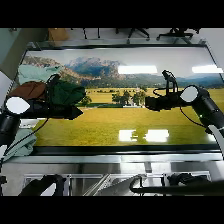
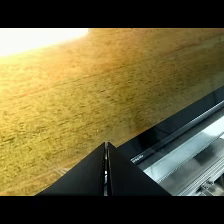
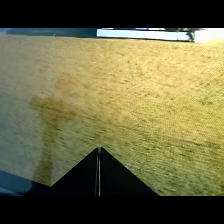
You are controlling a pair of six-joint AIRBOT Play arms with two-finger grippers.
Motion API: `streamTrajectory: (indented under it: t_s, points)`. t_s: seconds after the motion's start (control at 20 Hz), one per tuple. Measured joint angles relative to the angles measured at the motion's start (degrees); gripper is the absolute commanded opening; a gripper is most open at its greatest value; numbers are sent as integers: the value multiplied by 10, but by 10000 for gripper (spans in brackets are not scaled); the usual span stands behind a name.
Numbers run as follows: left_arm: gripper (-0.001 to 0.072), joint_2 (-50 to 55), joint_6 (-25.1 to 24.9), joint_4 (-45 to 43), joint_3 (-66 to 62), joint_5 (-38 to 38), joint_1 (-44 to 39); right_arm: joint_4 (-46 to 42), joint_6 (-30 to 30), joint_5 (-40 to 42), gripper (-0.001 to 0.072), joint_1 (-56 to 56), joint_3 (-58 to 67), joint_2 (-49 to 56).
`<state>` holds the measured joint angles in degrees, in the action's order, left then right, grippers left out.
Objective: Fold the shirts.
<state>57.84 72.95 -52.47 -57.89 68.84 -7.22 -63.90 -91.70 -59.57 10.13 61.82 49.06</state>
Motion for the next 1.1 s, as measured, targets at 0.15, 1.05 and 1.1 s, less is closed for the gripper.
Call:
streamTrajectory:
  t_s: [0.15, 1.05, 1.1]
  points:
    - [17, 3, 0, 0, 1, 0, 0, 0, 0, 0, 16, 0, 0, 2]
    - [17, 234, 0, 0, 1, -2, 0, 0, 0, 10, 16, 0, -1, 18]
    - [17, 254, 0, 0, 1, -2, 0, 0, 0, 13, 16, 0, -1, 20]
